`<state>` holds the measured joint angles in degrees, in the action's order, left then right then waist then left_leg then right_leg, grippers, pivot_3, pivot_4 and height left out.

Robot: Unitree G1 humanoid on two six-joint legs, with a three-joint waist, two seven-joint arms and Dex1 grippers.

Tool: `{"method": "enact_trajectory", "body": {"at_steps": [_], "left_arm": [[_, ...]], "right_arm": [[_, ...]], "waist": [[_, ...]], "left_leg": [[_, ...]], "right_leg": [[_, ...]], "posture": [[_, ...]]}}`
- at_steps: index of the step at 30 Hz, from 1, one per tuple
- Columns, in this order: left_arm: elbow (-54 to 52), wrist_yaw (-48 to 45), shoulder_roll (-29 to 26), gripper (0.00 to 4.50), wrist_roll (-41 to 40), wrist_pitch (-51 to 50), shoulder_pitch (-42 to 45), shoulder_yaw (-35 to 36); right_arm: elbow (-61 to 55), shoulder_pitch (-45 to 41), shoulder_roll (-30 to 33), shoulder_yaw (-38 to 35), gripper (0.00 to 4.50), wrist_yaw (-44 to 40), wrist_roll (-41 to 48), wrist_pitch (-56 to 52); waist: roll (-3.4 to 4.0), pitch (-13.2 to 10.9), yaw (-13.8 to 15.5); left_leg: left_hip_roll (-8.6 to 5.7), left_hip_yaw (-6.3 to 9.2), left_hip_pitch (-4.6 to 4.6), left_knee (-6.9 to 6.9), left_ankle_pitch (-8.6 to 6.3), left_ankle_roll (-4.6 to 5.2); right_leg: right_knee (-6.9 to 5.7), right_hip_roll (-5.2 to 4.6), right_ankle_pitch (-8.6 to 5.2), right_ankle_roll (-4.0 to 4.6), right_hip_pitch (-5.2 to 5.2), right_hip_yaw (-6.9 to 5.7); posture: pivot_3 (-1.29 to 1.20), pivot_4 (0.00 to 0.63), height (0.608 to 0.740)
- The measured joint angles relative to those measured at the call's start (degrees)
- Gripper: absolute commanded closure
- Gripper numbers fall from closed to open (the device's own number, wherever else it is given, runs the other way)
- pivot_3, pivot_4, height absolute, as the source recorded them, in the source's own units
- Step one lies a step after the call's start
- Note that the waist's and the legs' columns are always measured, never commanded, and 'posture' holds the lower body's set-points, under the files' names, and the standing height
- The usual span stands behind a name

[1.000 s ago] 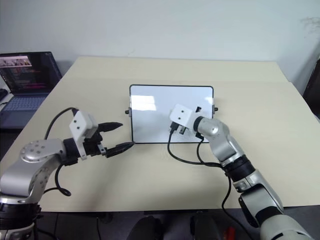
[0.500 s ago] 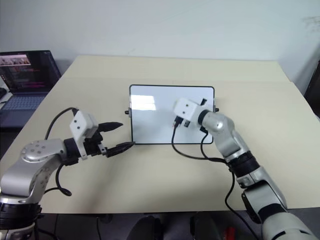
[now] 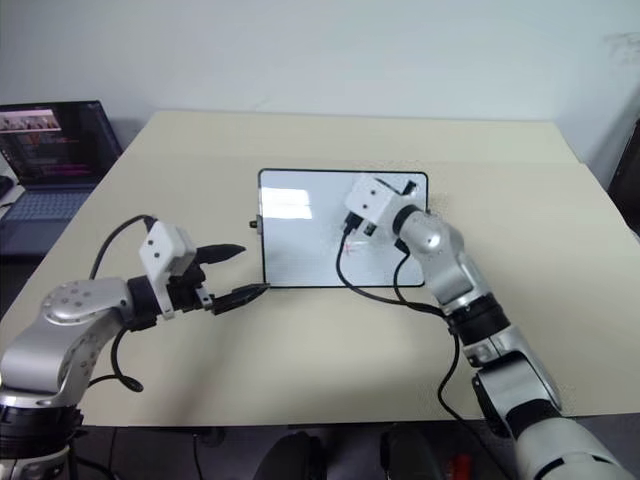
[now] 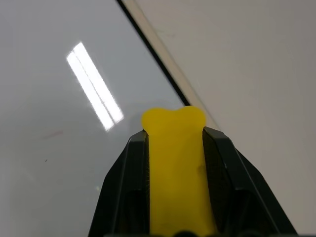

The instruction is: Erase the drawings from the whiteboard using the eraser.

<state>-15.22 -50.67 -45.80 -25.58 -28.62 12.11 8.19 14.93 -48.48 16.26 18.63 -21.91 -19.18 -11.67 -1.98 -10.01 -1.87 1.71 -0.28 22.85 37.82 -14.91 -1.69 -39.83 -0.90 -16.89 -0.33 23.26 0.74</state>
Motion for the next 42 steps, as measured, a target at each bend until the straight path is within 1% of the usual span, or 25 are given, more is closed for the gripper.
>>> {"method": "enact_trajectory", "body": {"at_steps": [3, 9, 16, 21, 24, 27, 29, 32, 33, 35, 38, 42], "left_arm": [[0.0, 0.0, 0.0, 0.00, 0.0, 0.0, 0.0, 0.0], [0.0, 0.0, 0.0, 0.00, 0.0, 0.0, -0.1, 0.0], [-0.1, 0.1, 0.0, 0.00, 0.0, 0.0, -0.3, 0.0], [-0.1, 0.0, 0.0, 0.00, 0.0, 0.0, -0.3, 0.0], [0.0, 0.0, 0.0, 0.00, 0.0, 0.0, -0.3, 0.0], [0.0, -0.1, -0.1, 0.00, 0.0, 0.0, -0.3, 0.0], [0.0, -0.2, -0.3, 0.00, 0.0, 0.0, -0.3, 0.1], [-0.1, -0.4, -0.5, 0.00, 0.0, 0.1, -0.4, 0.2], [-0.2, -0.6, -0.5, 0.00, -0.1, 0.2, -1.0, 0.6], [-0.2, -1.4, -1.0, 0.00, -0.2, 0.3, -2.5, 1.2], [0.1, -2.7, -2.4, 0.00, -0.1, 0.6, -3.3, 1.7], [0.7, -3.5, -3.6, 0.00, 0.2, 1.3, -3.6, 2.9]], "right_arm": [[1.3, 0.0, -1.4, 0.9, 3.36, 0.3, -0.2, 0.8], [1.7, 0.1, -1.3, 3.5, 3.36, -1.9, -1.9, 1.7], [-0.5, 2.2, 2.9, 6.8, 3.36, -6.7, -4.5, 3.7], [-1.9, 3.1, 3.0, 8.0, 3.36, -9.2, -5.2, 3.7], [-2.1, 3.3, 1.9, 7.1, 3.36, -8.7, -5.0, 2.9], [-2.7, 3.6, -1.9, 2.7, 3.36, -8.0, -0.8, -1.4], [-5.1, 3.8, -3.3, -0.7, 3.36, -8.2, 2.7, -4.7], [-11.6, 5.0, -3.8, -5.3, 3.36, -9.8, 7.9, -10.7], [-16.7, 7.2, -3.7, -7.4, 3.36, -11.5, 11.2, -14.3], [-25.9, 12.4, -1.7, -10.2, 3.36, -15.3, 17.2, -21.3], [-34.9, 20.0, 4.6, -11.5, 3.36, -19.6, 22.0, -27.5], [-41.9, 27.8, 9.7, -13.7, 3.36, -21.0, 25.7, -31.4]], "waist": [[0.01, 0.0, 0.0], [0.01, 0.0, 0.0], [-0.03, 0.0, 0.0], [-0.03, 0.0, 0.0], [-0.02, 0.0, 0.0], [0.00, 0.0, 0.0], [0.01, 0.0, 0.1], [0.01, 0.0, 0.2], [0.01, 0.0, 0.3], [0.02, 0.0, 0.4], [0.03, 0.0, 0.5], [0.05, 0.0, 0.2]], "left_leg": [[0.00, -0.01, 0.06, -0.02, -0.02, -0.01], [-0.02, 0.00, -0.01, 0.04, -0.01, -0.01], [-0.04, 0.01, -0.13, 0.06, -0.01, -0.01], [-0.02, 0.01, -0.19, 0.07, 0.00, 0.00], [-0.01, 0.00, -0.18, 0.08, 0.01, 0.00], [0.00, 0.03, -0.10, 0.07, 0.01, -0.01], [-0.01, 0.08, 0.00, 0.06, 0.00, -0.01], [-0.01, 0.09, 0.08, 0.01, -0.02, -0.02], [-0.01, 0.13, 0.13, -0.02, -0.04, -0.03], [0.00, 0.15, 0.18, -0.05, -0.13, -0.02], [-0.06, 0.14, 0.22, -0.04, -0.17, 0.01], [-0.05, 0.10, 0.13, -0.03, -0.17, 0.02]], "right_leg": [[0.05, -0.01, -0.02, -0.01, 0.04, 0.01], [-0.06, -0.03, -0.01, -0.01, 0.01, -0.01], [-0.11, -0.03, 0.00, -0.01, -0.09, -0.02], [-0.16, 0.00, 0.01, 0.01, -0.10, -0.01], [-0.16, 0.00, 0.02, 0.01, -0.10, 0.00], [-0.16, 0.01, 0.02, 0.01, -0.04, -0.03], [-0.12, -0.01, 0.02, 0.01, -0.01, -0.07], [0.06, -0.04, -0.01, -0.02, 0.00, -0.10], [0.15, -0.05, -0.03, -0.04, -0.01, -0.15], [0.32, -0.07, -0.04, -0.06, -0.03, -0.17], [0.49, -0.15, -0.04, -0.07, -0.06, -0.21], [0.39, -0.12, -0.05, -0.08, -0.08, -0.19]], "posture": [[0.00, 0.150, 0.740], [0.00, 0.150, 0.740], [0.00, 0.150, 0.740], [0.00, 0.150, 0.740], [0.00, 0.150, 0.740], [0.00, 0.150, 0.740], [0.00, 0.150, 0.740], [0.00, 0.150, 0.740], [0.00, 0.150, 0.740], [0.00, 0.150, 0.740], [0.00, 0.150, 0.740], [0.00, 0.150, 0.740]]}}
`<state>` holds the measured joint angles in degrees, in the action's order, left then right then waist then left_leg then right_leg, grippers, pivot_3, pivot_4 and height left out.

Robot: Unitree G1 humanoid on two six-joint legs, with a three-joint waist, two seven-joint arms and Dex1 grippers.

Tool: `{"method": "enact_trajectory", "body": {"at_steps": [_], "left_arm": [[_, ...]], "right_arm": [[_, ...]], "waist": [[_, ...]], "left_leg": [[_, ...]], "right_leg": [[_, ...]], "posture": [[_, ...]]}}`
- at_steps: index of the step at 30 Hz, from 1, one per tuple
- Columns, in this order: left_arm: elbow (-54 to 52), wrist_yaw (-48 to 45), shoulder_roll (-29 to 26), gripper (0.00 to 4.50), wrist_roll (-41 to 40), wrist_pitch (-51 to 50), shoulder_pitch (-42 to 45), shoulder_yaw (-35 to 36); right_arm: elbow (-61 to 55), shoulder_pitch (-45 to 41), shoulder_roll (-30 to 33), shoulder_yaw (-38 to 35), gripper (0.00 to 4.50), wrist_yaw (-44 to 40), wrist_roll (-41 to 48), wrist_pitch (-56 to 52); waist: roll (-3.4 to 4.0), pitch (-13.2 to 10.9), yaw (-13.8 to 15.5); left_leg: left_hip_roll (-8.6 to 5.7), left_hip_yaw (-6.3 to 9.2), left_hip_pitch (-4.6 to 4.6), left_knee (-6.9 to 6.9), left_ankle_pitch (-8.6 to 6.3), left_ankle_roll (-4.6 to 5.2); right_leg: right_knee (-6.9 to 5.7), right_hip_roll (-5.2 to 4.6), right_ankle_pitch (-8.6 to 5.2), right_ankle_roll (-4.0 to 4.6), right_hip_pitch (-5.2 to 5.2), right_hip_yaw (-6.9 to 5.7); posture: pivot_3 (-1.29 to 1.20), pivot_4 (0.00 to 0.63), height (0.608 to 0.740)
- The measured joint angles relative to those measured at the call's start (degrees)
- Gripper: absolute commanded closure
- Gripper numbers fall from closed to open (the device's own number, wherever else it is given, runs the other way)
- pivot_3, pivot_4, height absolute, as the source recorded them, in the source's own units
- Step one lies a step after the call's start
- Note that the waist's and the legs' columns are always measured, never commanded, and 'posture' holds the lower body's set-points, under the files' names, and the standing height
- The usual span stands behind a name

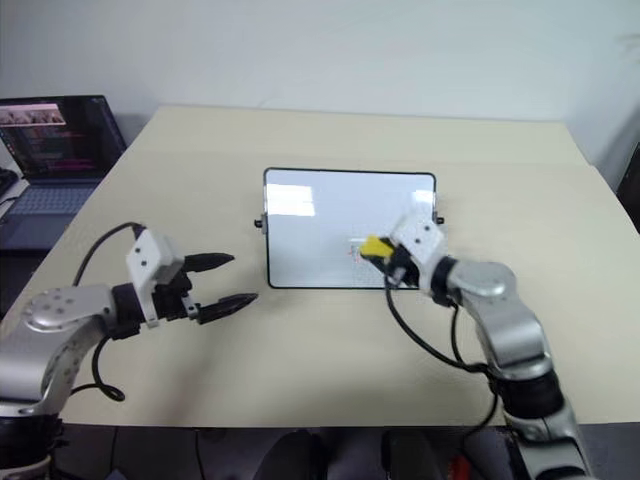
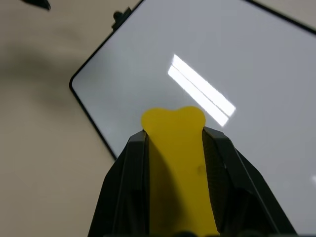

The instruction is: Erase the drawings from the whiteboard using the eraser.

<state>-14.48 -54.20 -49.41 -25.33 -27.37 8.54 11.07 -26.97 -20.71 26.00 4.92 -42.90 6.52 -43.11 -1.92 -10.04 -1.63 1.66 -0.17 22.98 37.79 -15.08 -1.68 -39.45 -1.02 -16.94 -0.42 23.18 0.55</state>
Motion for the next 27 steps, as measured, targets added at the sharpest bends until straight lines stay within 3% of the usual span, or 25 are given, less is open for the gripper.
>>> {"method": "enact_trajectory", "body": {"at_steps": [5, 11, 18, 27], "left_arm": [[2.5, -1.2, -0.4, 0.00, 2.5, 2.5, -1.6, -0.9], [3.2, -2.7, -0.4, 0.00, 2.9, 3.7, -1.0, -2.0], [2.5, -2.6, -0.3, 0.00, 2.7, 3.7, -2.5, -1.8], [0.1, -2.7, -0.4, 0.00, 2.6, 2.6, -3.6, -1.6]], "right_arm": [[-2.4, 9.0, 5.1, 0.1, 3.36, 0.8, -0.1, 0.3], [-2.4, 10.0, 6.8, 3.6, 3.36, 2.5, -1.9, 3.9], [0.3, 2.9, -1.0, 6.1, 3.36, 9.8, -4.3, 9.1], [21.6, -12.3, -8.4, 16.6, 3.36, 20.9, -19.4, 22.7]], "waist": [[0.01, 0.0, -0.2], [-0.01, 0.0, -0.2], [-0.01, 0.0, -0.2], [-0.01, 0.0, -0.2]], "left_leg": [[0.04, -0.04, -0.05, 0.01, 0.00, 0.00], [0.03, -0.08, -0.05, 0.04, 0.00, 0.00], [0.04, -0.08, -0.06, 0.04, 0.00, -0.01], [0.04, -0.12, -0.05, 0.06, 0.00, -0.01]], "right_leg": [[-0.05, 0.10, -0.01, 0.00, 0.00, 0.08], [-0.05, 0.12, -0.01, -0.02, 0.00, 0.12], [-0.09, 0.14, 0.00, -0.02, 0.02, 0.14], [-0.12, 0.13, 0.01, -0.01, 0.06, 0.19]], "posture": [[0.00, 0.150, 0.740], [0.00, 0.150, 0.740], [0.00, 0.150, 0.740], [0.00, 0.150, 0.740]]}}
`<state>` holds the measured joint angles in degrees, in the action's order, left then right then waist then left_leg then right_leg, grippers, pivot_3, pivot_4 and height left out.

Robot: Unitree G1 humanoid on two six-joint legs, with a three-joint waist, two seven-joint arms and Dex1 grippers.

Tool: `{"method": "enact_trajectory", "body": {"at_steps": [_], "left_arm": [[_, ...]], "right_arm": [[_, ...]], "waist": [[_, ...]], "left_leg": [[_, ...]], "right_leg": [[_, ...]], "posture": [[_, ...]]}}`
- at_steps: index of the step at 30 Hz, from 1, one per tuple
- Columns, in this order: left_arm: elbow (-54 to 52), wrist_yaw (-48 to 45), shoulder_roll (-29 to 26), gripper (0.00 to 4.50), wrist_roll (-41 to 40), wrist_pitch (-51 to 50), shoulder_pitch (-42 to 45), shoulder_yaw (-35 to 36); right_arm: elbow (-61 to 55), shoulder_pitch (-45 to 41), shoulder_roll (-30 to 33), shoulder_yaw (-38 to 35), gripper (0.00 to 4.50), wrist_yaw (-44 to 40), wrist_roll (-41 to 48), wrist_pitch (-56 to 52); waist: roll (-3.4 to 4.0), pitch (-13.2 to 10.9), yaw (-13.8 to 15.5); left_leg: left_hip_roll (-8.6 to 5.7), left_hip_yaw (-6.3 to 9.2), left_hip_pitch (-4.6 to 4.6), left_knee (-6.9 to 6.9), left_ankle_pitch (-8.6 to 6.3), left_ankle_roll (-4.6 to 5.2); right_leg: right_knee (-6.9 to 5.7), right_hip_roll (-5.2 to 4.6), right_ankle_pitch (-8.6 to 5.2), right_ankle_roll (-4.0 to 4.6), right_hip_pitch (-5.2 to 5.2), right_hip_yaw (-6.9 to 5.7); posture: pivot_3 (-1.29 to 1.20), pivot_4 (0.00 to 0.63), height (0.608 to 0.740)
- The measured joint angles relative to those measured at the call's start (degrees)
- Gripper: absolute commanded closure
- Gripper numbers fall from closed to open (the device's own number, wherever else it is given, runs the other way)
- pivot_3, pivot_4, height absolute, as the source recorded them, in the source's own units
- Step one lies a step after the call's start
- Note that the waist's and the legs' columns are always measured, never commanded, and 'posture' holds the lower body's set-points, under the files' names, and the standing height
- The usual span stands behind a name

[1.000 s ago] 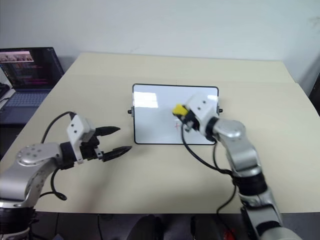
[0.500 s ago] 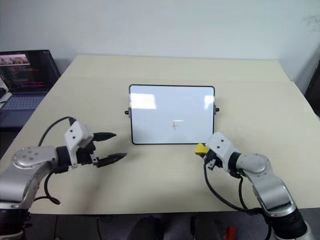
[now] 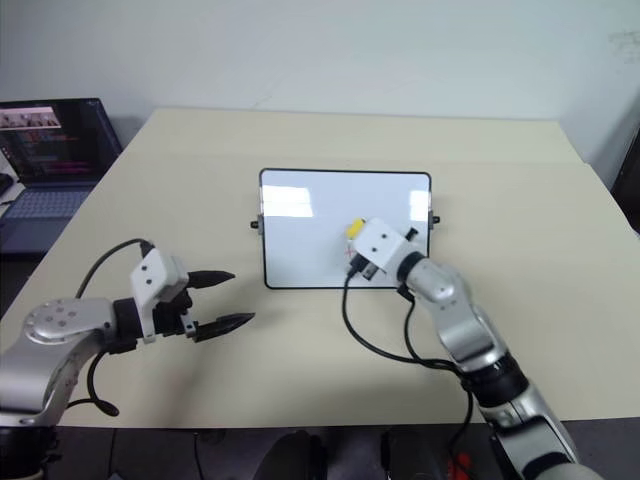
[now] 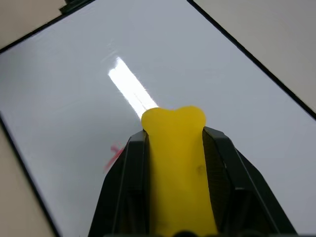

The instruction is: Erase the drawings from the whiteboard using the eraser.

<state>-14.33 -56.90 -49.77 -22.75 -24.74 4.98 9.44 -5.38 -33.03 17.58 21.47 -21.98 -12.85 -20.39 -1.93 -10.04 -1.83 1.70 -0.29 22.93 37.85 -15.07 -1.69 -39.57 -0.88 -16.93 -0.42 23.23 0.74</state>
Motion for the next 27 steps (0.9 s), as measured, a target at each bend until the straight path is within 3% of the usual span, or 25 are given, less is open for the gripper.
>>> {"method": "enact_trajectory", "body": {"at_steps": [5, 11, 14, 22, 27], "left_arm": [[-1.1, 0.1, 0.0, 0.00, 0.0, -0.2, -0.4, 0.0], [-1.9, 0.9, 0.0, 0.00, -0.1, -0.8, -1.3, 0.0], [-1.9, 1.2, 0.1, 0.00, -0.2, -0.9, -1.3, 0.0], [-1.9, 1.2, 0.4, 0.00, -0.8, -0.9, -0.5, 0.0], [-1.8, 1.2, 0.6, 0.00, -0.9, -1.0, 0.6, -0.3]], "right_arm": [[7.7, -2.1, 0.4, 3.9, 3.36, -0.2, -4.7, 5.3], [5.5, 2.1, 4.1, 7.3, 3.36, -6.9, -6.4, 7.2], [5.5, 3.0, 4.1, 7.4, 3.36, -7.6, -6.9, 7.3], [7.0, -2.1, 0.5, 0.7, 3.36, 0.6, -8.0, 8.9], [7.2, 0.0, 1.6, 2.5, 3.36, -2.7, -8.9, 8.2]], "waist": [[-0.01, 0.0, 0.2], [-0.11, 0.1, 0.1], [-0.11, 0.1, 0.1], [-0.11, 0.1, 0.1], [-0.11, 0.1, 0.1]], "left_leg": [[-0.03, 0.00, 0.01, 0.00, 0.00, 0.00], [-0.03, 0.00, -0.19, 0.07, 0.01, 0.01], [-0.01, 0.00, -0.30, 0.09, 0.07, 0.07], [0.01, 0.01, -0.22, 0.07, 0.16, 0.09], [-0.01, 0.02, -0.06, 0.03, 0.11, 0.07]], "right_leg": [[0.03, -0.06, 0.00, 0.00, -0.02, -0.02], [-0.30, -0.07, 0.01, 0.01, -0.09, 0.00], [-0.41, -0.02, 0.02, 0.03, -0.11, 0.02], [-0.41, 0.04, 0.07, 0.11, -0.06, 0.03], [-0.25, -0.02, 0.01, 0.07, 0.02, 0.00]], "posture": [[0.00, 0.150, 0.740], [0.00, 0.150, 0.740], [0.00, 0.150, 0.740], [0.00, 0.150, 0.740], [0.00, 0.150, 0.740]]}}
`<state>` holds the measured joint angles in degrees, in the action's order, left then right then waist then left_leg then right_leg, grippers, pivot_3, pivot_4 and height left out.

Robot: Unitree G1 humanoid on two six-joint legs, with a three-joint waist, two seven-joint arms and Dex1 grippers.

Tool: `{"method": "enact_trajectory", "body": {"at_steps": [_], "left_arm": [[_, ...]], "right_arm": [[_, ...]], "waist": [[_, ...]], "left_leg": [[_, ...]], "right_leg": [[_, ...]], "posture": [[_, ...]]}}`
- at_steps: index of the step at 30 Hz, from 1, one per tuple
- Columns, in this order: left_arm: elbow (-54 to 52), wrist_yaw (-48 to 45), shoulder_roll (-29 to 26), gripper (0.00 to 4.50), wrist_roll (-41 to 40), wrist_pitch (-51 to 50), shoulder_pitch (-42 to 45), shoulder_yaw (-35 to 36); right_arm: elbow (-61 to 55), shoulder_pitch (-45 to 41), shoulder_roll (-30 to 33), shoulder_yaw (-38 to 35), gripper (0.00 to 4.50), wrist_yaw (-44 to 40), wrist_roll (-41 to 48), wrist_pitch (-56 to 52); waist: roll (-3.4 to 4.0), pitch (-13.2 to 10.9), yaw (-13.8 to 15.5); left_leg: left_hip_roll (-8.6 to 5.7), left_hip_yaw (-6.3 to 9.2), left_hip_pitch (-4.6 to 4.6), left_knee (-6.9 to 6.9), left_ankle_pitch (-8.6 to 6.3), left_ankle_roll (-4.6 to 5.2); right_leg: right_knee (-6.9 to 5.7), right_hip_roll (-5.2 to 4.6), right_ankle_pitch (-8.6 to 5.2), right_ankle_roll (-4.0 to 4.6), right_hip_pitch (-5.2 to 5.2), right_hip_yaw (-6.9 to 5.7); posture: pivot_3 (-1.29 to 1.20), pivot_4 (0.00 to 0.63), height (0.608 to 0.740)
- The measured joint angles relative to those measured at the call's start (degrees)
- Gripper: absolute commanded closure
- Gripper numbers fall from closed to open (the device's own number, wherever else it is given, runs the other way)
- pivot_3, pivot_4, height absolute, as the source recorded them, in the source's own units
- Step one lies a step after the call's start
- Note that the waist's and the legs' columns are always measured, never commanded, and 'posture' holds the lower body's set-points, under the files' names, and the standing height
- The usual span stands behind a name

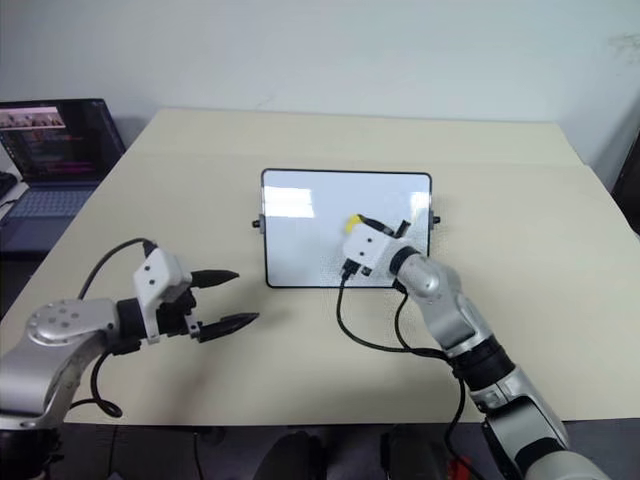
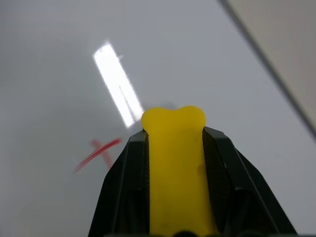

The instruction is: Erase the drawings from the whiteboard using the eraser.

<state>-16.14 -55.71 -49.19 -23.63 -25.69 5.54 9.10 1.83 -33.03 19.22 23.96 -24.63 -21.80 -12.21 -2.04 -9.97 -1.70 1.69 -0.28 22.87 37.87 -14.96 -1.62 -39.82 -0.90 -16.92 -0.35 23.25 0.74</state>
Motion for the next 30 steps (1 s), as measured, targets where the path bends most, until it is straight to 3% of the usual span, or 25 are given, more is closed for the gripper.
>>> {"method": "enact_trajectory", "body": {"at_steps": [6, 15, 23, 30], "left_arm": [[0.2, 0.0, 0.3, 0.00, -0.3, -0.2, 1.5, -0.1], [1.1, -1.5, -0.4, 0.00, -0.1, -0.1, 0.9, -0.2], [0.9, -3.7, -0.7, 0.00, -0.2, -0.1, -1.0, -0.3], [0.9, -4.3, -1.0, 0.00, -0.3, -0.1, -2.2, -0.2]], "right_arm": [[-1.6, 1.3, 1.8, 2.8, 3.36, -4.9, -1.9, -0.7], [0.8, -1.9, -0.5, -0.5, 3.36, 0.8, -2.9, -0.7], [0.0, -0.8, -0.3, 3.8, 3.36, -9.0, -2.7, -1.8], [4.6, -4.7, -2.6, 0.4, 3.36, -0.4, -3.4, 0.6]], "waist": [[-0.01, 0.0, -0.1], [0.01, 0.0, -0.1], [0.00, 0.0, -0.1], [0.01, 0.0, -0.1]], "left_leg": [[-0.01, -0.01, -0.17, 0.05, 0.01, 0.01], [0.00, -0.01, -0.11, 0.04, 0.02, 0.00], [0.01, 0.02, -0.17, 0.03, 0.02, 0.01], [0.01, 0.00, -0.18, 0.07, 0.08, 0.02]], "right_leg": [[-0.16, 0.01, 0.02, 0.01, -0.07, 0.01], [-0.13, 0.04, 0.03, 0.03, -0.04, 0.03], [-0.15, 0.04, 0.02, 0.05, -0.08, -0.01], [-0.17, 0.06, 0.07, 0.05, -0.06, 0.03]], "posture": [[0.00, 0.150, 0.740], [0.00, 0.150, 0.740], [0.00, 0.150, 0.740], [0.00, 0.150, 0.740]]}}
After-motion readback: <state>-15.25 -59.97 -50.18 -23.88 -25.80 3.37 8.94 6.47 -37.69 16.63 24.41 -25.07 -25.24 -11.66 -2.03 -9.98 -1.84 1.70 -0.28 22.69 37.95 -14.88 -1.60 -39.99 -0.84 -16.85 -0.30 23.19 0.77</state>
